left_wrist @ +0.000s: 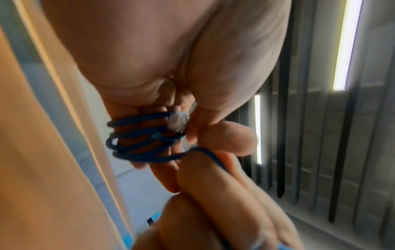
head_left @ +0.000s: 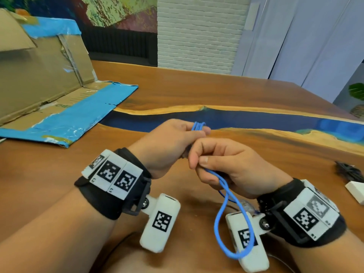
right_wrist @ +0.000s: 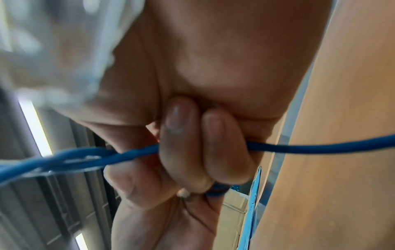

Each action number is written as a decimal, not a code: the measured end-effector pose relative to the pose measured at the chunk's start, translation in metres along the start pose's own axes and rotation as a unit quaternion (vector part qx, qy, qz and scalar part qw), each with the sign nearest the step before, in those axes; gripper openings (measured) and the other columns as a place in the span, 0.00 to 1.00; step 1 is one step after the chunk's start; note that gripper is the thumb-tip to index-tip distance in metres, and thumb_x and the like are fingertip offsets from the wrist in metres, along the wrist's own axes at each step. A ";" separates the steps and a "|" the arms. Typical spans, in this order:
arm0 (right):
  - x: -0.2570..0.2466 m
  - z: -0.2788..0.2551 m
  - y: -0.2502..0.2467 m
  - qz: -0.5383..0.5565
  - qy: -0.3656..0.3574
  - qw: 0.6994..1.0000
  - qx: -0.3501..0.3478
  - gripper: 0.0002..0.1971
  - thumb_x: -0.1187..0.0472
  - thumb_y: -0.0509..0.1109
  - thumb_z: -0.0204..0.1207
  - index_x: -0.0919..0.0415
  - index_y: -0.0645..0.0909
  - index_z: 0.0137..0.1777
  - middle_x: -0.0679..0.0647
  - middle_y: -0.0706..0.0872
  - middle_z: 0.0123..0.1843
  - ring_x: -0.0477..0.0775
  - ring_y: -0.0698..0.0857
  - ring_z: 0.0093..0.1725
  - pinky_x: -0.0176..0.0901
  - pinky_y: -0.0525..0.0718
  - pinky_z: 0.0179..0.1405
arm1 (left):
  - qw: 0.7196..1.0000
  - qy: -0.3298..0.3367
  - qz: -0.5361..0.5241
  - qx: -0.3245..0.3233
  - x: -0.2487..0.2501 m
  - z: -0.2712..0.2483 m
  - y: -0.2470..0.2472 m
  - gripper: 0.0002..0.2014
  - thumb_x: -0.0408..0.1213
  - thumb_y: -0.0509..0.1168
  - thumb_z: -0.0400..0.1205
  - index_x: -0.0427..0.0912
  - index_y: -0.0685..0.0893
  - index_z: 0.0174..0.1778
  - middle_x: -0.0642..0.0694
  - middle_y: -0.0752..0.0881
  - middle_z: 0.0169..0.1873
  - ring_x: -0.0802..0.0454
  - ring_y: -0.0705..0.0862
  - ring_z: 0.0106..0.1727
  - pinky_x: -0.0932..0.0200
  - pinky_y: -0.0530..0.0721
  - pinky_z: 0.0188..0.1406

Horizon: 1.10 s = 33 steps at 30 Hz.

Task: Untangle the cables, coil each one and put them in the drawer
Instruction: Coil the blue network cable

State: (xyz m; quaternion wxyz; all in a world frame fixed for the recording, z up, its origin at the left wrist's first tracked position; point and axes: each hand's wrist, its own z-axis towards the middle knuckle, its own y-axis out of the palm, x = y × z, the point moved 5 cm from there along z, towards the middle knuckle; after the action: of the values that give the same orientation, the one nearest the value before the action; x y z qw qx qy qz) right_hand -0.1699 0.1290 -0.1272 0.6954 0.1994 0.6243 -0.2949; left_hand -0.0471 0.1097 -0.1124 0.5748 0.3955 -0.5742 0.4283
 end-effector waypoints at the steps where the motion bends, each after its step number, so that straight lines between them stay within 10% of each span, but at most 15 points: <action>1: -0.002 -0.001 -0.004 0.015 -0.003 0.999 0.029 0.11 0.67 0.57 0.85 0.60 0.82 0.51 0.54 0.77 0.27 0.53 0.61 0.23 0.51 0.53 0.23 | 0.998 0.003 0.058 -0.017 -0.001 -0.001 0.000 0.11 0.30 0.60 0.89 0.30 0.88 0.52 0.40 0.89 0.40 0.47 0.85 0.40 0.56 0.82 0.46; 4: -0.015 -0.007 -0.026 0.121 -0.016 0.979 0.166 0.10 0.68 0.61 0.77 0.59 0.83 0.50 0.55 0.73 0.25 0.52 0.52 0.24 0.42 0.49 0.22 | 0.988 -0.015 0.138 -0.060 -0.003 -0.005 0.003 0.19 0.38 0.58 0.91 0.26 0.88 0.48 0.43 0.84 0.24 0.51 0.74 0.24 0.57 0.72 0.31; 8: -0.023 -0.023 -0.068 0.184 -0.030 0.929 0.319 0.18 0.70 0.56 0.69 0.63 0.79 0.56 0.53 0.69 0.31 0.49 0.52 0.28 0.39 0.53 0.21 | 0.996 -0.027 0.071 -0.050 -0.002 -0.005 0.007 0.27 0.53 0.58 0.89 0.33 0.84 0.38 0.49 0.67 0.15 0.50 0.61 0.21 0.54 0.72 0.37; 15: -0.014 -0.043 -0.111 -0.165 0.004 0.876 0.453 0.06 0.63 0.74 0.82 0.56 0.90 0.44 0.48 0.75 0.27 0.46 0.66 0.21 0.37 0.66 0.19 | 0.991 0.012 -0.128 0.030 0.010 0.000 -0.015 0.16 0.44 0.57 0.91 0.43 0.74 0.37 0.51 0.69 0.21 0.54 0.62 0.20 0.57 0.78 0.41; 24: -0.012 -0.047 -0.114 -0.325 0.131 0.830 0.434 0.08 0.57 0.71 0.85 0.53 0.90 0.47 0.61 0.91 0.48 0.59 0.86 0.48 0.44 0.79 0.43 | 0.922 0.100 -0.366 0.081 0.021 0.001 -0.024 0.24 0.37 0.59 0.90 0.41 0.91 0.30 0.52 0.88 0.31 0.59 0.69 0.14 0.69 0.82 0.33; 28: -0.003 -0.043 -0.110 -0.326 0.167 0.848 0.383 0.09 0.60 0.71 0.85 0.51 0.92 0.47 0.55 0.89 0.40 0.46 0.81 0.34 0.41 0.78 0.35 | 0.949 0.063 -0.299 0.076 0.017 0.003 -0.024 0.15 0.36 0.57 0.92 0.38 0.83 0.42 0.50 0.81 0.27 0.58 0.65 0.14 0.66 0.77 0.27; 33: 0.005 -0.030 -0.100 -0.256 0.125 0.909 0.303 0.19 0.71 0.70 0.83 0.49 0.86 0.67 0.49 0.93 0.58 0.43 0.90 0.59 0.43 0.85 0.66 | 0.990 0.033 -0.090 0.103 0.009 0.000 -0.020 0.11 0.35 0.57 0.91 0.35 0.80 0.45 0.48 0.76 0.21 0.53 0.64 0.18 0.59 0.78 0.31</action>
State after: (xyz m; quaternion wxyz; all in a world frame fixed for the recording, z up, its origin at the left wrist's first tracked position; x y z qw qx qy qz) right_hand -0.2579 0.0726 -0.1271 0.4183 0.2694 0.6163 -0.6104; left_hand -0.0281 0.1035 -0.1026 0.5858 0.4881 -0.4699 0.4448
